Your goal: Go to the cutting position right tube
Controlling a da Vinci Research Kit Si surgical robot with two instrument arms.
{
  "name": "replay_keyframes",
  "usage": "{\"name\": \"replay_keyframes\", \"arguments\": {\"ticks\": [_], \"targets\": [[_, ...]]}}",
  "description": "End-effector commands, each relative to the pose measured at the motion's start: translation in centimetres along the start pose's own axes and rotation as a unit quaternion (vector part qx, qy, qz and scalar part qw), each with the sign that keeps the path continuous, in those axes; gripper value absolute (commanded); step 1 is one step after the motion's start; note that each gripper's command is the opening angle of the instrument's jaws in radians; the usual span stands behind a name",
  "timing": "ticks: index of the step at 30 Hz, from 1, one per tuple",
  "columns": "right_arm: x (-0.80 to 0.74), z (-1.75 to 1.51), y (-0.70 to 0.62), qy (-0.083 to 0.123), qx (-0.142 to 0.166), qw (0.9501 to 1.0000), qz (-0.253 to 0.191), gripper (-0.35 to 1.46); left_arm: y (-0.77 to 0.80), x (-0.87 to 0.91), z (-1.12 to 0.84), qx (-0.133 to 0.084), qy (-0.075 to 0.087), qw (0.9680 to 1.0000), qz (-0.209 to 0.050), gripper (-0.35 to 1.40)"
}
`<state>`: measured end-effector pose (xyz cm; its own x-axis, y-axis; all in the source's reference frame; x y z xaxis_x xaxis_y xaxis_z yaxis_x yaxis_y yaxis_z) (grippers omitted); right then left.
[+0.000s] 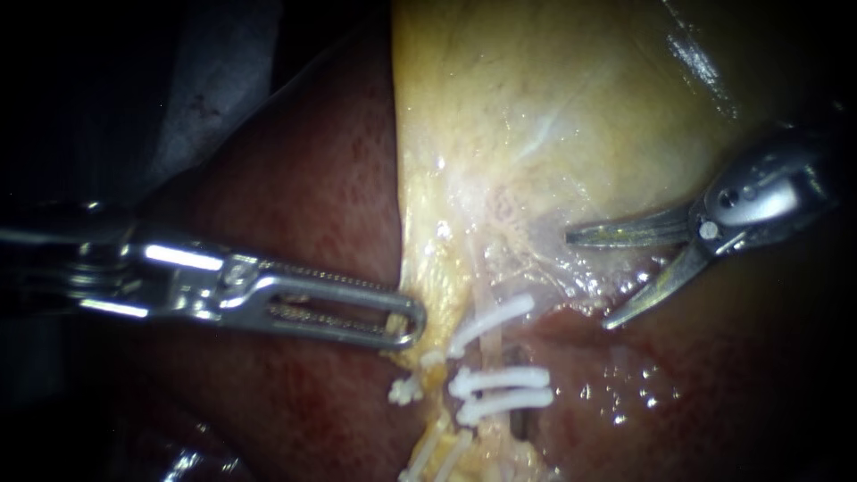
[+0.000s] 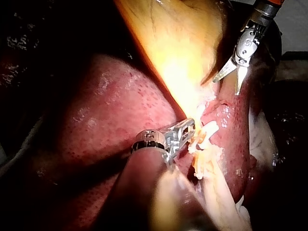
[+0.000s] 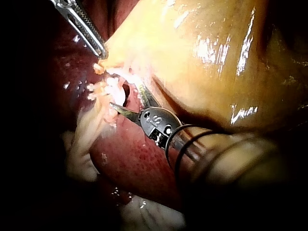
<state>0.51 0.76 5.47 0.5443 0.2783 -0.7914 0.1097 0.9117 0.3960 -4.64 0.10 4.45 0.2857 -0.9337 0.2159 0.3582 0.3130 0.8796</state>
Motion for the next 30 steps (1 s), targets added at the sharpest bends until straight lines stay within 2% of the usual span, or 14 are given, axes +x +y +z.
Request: {"name": "replay_keyframes", "arguments": {"ticks": [1, 5, 8, 12, 14, 17, 19, 23, 30], "targets": [[0.00, 0.00, 0.00, 0.000, 0.000, 1.0000, 0.000, 1.33, 0.00, 0.00, 0.00, 0.000, 0.001, 1.0000, 0.000, -0.35], [0.00, 0.00, -0.04, 0.000, 0.000, 1.0000, -0.001, 1.31, -0.01, 0.00, -0.01, 0.001, 0.001, 1.0000, 0.000, -0.35], [-0.01, 0.02, -0.10, -0.001, 0.001, 0.9996, 0.028, 1.28, -0.01, 0.00, -0.03, 0.001, 0.001, 1.0000, 0.000, -0.35], [-0.06, 0.07, -0.20, 0.002, 0.020, 0.9971, 0.074, 1.06, -0.02, -0.01, -0.10, 0.003, 0.002, 1.0000, 0.000, -0.35], [-0.09, 0.11, -0.26, -0.001, 0.027, 0.9949, 0.097, 0.96, -0.03, -0.02, -0.15, 0.005, 0.004, 1.0000, 0.000, -0.35], [-0.17, 0.22, -0.37, -0.023, 0.041, 0.9915, 0.121, 0.81, -0.05, -0.04, -0.24, 0.007, 0.004, 1.0000, -0.001, -0.35], [-0.21, 0.29, -0.41, -0.029, 0.046, 0.9897, 0.133, 0.77, -0.08, -0.06, -0.31, 0.007, 0.003, 1.0000, -0.002, -0.35], [-0.27, 0.44, -0.48, -0.032, 0.057, 0.9864, 0.151, 0.59, -0.16, -0.10, -0.43, 0.005, 0.001, 1.0000, -0.005, -0.35], [-0.35, 0.69, -0.55, -0.042, 0.068, 0.9826, 0.167, 0.47, -0.28, -0.14, -0.58, 0.004, 0.000, 1.0000, -0.008, -0.35]]}}
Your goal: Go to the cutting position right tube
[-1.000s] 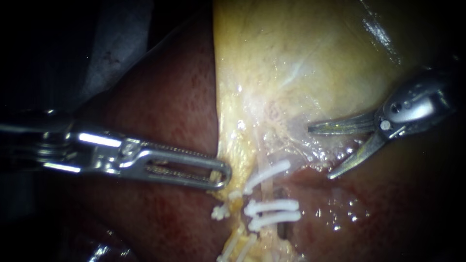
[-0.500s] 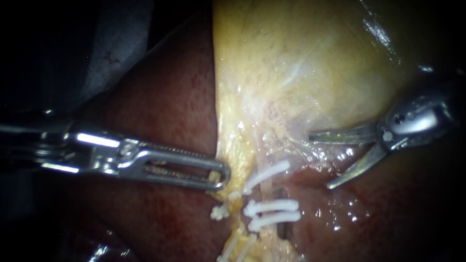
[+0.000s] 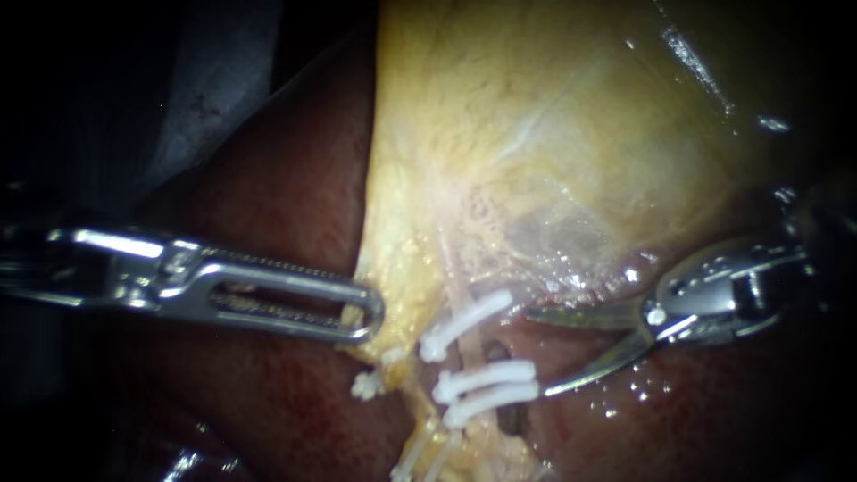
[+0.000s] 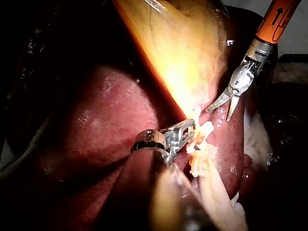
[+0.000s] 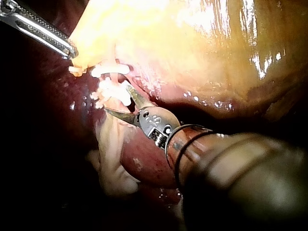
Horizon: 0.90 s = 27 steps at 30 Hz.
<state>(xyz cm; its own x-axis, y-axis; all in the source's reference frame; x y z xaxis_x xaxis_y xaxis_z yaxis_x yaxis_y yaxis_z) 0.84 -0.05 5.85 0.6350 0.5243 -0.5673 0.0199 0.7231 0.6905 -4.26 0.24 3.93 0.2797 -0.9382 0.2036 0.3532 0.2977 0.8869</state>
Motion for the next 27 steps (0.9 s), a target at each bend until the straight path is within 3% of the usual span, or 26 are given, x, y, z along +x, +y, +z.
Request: {"name": "replay_keyframes", "arguments": {"ticks": [1, 10, 27], "targets": [[-0.02, 0.04, 0.00, -0.001, 0.001, 1.0000, 0.002, 0.45, -0.01, 0.00, -0.01, -0.001, 0.001, 1.0000, -0.001, -0.35], [-0.10, 0.24, 0.06, -0.009, 0.006, 0.9999, 0.006, 0.42, -0.09, -0.02, -0.10, 0.000, -0.002, 1.0000, -0.003, -0.35], [0.02, 0.43, 0.18, -0.008, 0.001, 0.9999, 0.009, 0.39, -0.15, -0.02, -0.11, 0.001, -0.003, 1.0000, -0.004, -0.35]]}}
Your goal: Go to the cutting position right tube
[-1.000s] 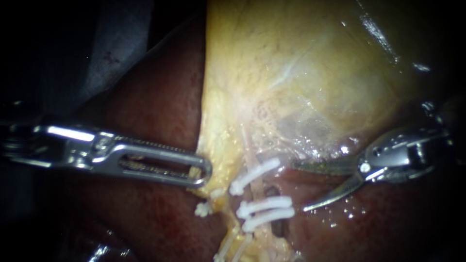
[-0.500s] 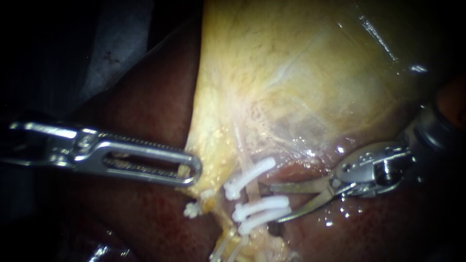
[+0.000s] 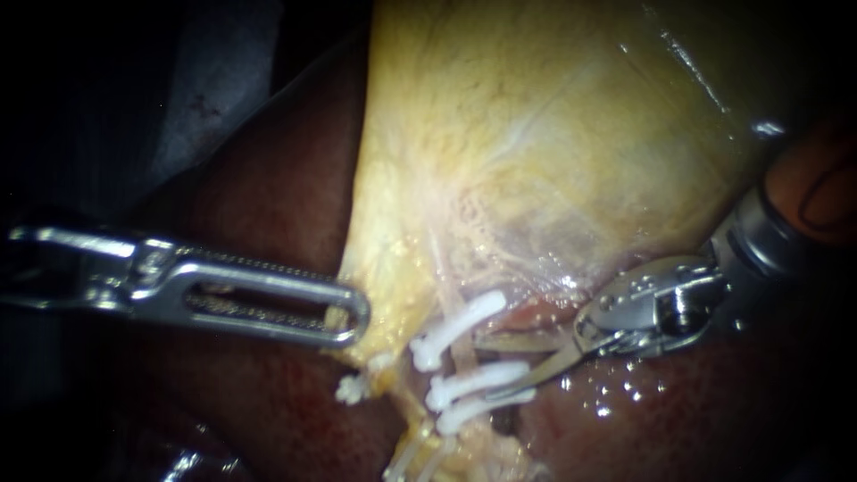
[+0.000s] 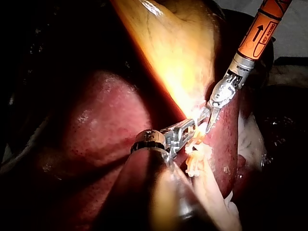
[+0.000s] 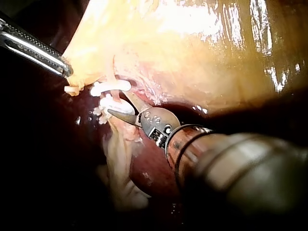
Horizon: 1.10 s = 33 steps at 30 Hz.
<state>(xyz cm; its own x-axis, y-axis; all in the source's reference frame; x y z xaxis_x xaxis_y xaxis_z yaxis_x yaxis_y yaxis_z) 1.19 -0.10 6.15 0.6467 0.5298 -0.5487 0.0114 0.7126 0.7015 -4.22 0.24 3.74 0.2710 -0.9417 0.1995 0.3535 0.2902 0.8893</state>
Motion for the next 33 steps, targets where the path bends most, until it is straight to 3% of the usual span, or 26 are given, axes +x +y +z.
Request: {"name": "replay_keyframes", "arguments": {"ticks": [1, 9, 17, 33], "targets": [[0.01, 0.01, 0.01, 0.000, -0.001, 1.0000, 0.000, 0.39, 0.00, 0.00, 0.00, 0.000, 0.000, 1.0000, 0.000, -0.35], [0.10, 0.11, 0.02, 0.000, 0.002, 1.0000, 0.002, 0.32, 0.00, 0.00, 0.00, 0.000, 0.000, 1.0000, 0.000, -0.35], [0.13, 0.15, 0.02, 0.000, 0.003, 1.0000, 0.004, 0.13, 0.00, 0.00, 0.00, 0.000, 0.000, 1.0000, 0.000, -0.35], [0.14, 0.16, 0.03, -0.001, 0.003, 1.0000, 0.004, 0.10, 0.00, 0.00, 0.00, 0.000, 0.000, 1.0000, 0.000, -0.35]]}}
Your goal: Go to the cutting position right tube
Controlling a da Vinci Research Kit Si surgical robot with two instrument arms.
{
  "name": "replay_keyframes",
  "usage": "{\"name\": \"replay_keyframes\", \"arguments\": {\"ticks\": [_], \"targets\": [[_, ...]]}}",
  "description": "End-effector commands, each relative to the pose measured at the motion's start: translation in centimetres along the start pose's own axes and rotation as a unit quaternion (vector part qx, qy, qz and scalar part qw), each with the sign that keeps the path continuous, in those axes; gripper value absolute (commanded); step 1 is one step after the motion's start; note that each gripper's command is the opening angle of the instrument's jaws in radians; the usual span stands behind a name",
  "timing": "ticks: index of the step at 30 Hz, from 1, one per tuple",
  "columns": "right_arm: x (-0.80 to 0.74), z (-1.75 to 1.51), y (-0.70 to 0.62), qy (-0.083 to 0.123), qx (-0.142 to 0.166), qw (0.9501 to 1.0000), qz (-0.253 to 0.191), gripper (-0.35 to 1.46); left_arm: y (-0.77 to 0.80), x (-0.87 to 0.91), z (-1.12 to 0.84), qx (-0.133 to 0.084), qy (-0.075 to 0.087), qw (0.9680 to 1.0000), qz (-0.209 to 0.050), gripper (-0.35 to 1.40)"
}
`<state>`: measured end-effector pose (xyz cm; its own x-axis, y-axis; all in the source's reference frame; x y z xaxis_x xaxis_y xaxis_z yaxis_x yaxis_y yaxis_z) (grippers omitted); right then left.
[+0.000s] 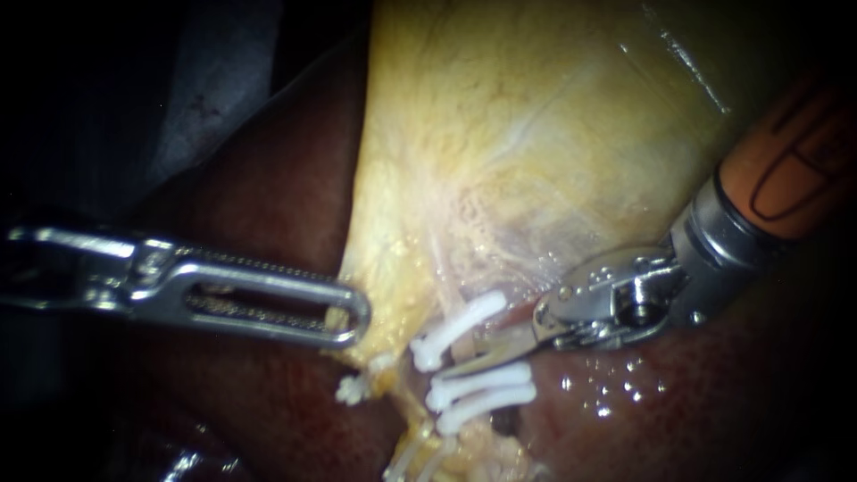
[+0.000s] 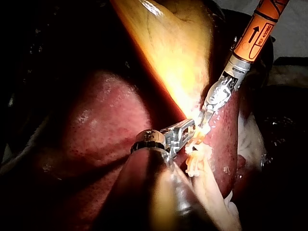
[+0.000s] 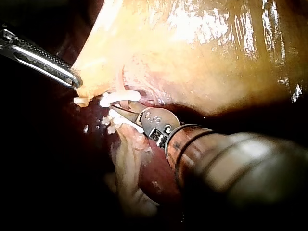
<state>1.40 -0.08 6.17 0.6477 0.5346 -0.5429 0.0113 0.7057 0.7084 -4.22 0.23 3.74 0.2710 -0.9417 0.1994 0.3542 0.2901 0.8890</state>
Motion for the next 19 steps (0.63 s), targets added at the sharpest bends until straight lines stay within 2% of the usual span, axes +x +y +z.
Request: {"name": "replay_keyframes", "arguments": {"ticks": [1, 19], "targets": [[0.00, 0.00, 0.00, 0.000, 0.000, 1.0000, 0.000, 0.10, 0.00, 0.00, 0.00, 0.000, 0.000, 1.0000, 0.000, -0.35], [0.00, 0.01, 0.00, 0.000, 0.001, 1.0000, -0.001, 0.10, 0.00, 0.00, 0.01, 0.000, 0.000, 1.0000, 0.000, -0.35]]}}
